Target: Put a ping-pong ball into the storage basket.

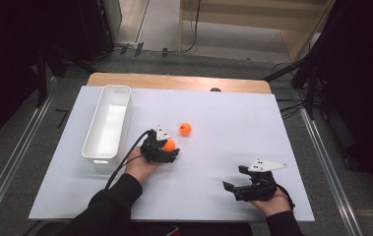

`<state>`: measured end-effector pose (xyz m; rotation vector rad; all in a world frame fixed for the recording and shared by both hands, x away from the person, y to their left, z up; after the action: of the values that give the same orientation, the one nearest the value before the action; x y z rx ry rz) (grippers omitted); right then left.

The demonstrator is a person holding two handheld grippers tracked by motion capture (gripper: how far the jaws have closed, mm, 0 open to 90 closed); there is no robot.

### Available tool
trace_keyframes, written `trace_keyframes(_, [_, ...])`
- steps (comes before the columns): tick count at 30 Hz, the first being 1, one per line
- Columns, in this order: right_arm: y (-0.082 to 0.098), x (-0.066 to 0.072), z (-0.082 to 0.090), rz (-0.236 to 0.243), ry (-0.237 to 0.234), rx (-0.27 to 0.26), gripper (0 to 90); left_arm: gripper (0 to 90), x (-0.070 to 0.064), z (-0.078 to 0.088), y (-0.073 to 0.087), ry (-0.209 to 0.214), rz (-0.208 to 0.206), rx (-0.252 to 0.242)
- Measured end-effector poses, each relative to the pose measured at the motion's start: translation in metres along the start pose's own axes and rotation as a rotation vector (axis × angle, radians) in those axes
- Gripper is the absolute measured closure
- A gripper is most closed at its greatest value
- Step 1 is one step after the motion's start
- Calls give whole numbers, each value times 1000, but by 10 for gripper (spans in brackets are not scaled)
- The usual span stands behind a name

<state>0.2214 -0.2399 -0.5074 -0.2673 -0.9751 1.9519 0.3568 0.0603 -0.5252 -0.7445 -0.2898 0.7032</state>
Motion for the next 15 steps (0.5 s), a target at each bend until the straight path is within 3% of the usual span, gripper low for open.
trace_keyframes(15, [0, 0, 0, -2, -3, -2, 119, 452, 0, 2, 0, -1, 6, -5])
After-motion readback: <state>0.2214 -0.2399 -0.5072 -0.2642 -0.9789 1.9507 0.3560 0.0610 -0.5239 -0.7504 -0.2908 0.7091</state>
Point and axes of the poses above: each handheld gripper's, and its own axes: z roughly backward along the jaws, y roughly out of its underside, x roughly to its left, the point moved 2 cm from there along -z, roughly forward along the jaws, and after that the axes turned 2 degrees about y, right-handed, at the moved point
